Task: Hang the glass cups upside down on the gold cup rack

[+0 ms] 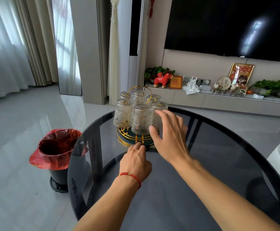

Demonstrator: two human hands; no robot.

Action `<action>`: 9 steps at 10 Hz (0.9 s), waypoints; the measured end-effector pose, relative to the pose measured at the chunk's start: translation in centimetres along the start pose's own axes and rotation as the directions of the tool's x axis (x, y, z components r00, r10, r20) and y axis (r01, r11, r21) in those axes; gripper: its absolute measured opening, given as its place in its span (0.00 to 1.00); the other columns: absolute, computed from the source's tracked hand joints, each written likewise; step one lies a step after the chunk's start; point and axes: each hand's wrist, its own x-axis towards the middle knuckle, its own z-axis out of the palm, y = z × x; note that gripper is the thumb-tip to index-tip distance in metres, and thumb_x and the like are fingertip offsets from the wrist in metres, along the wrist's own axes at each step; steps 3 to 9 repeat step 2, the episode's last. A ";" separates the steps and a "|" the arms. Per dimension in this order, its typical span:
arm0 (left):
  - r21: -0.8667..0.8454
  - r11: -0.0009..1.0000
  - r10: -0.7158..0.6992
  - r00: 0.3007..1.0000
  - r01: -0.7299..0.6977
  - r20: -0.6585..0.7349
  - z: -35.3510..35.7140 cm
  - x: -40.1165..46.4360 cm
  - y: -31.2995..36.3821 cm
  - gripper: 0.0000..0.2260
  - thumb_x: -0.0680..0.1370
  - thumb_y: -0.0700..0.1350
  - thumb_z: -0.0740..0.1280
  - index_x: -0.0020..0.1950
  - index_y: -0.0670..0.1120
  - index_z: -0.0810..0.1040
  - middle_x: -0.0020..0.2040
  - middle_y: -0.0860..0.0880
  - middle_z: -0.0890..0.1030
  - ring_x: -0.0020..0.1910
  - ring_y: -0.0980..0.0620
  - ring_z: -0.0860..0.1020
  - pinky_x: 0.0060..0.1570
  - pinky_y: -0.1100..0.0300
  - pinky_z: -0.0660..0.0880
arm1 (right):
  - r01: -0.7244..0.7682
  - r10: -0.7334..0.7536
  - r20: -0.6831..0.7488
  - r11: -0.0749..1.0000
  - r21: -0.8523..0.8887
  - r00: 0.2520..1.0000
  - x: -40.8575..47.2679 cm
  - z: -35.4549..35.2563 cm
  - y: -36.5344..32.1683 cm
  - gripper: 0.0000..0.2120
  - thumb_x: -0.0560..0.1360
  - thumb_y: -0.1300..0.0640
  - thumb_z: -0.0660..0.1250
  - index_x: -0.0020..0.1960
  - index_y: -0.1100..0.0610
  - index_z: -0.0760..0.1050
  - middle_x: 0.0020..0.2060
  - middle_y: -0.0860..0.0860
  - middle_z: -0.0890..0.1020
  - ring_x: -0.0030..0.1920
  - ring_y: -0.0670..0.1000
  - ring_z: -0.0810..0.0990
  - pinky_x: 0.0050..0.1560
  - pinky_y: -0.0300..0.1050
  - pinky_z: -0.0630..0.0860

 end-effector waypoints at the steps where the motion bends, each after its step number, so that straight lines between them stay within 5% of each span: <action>1: -0.121 0.993 -0.030 0.993 0.017 -0.112 -3.6 -2.1 0.8 0.16 0.75 0.43 0.67 0.63 0.48 0.81 0.59 0.48 0.84 0.60 0.46 0.80 0.58 0.53 0.78 | 0.026 -0.027 0.010 0.995 0.093 1.000 -5.1 -4.8 1.8 0.20 0.79 0.50 0.67 0.70 0.51 0.76 0.68 0.48 0.77 0.68 0.54 0.72 0.63 0.54 0.67; 2: -0.416 0.908 -0.077 0.956 -0.050 -0.284 -7.8 -5.0 1.5 0.11 0.75 0.43 0.69 0.55 0.52 0.86 0.45 0.51 0.88 0.43 0.52 0.84 0.51 0.54 0.82 | -0.088 0.094 -0.006 0.956 0.281 0.996 -9.7 -10.9 3.2 0.15 0.79 0.59 0.72 0.62 0.44 0.80 0.57 0.39 0.82 0.60 0.44 0.76 0.59 0.40 0.72; 9: -0.416 0.908 -0.077 0.956 -0.050 -0.284 -7.8 -5.0 1.5 0.11 0.75 0.43 0.69 0.55 0.52 0.86 0.45 0.51 0.88 0.43 0.52 0.84 0.51 0.54 0.82 | -0.088 0.094 -0.006 0.956 0.281 0.996 -9.7 -10.9 3.2 0.15 0.79 0.59 0.72 0.62 0.44 0.80 0.57 0.39 0.82 0.60 0.44 0.76 0.59 0.40 0.72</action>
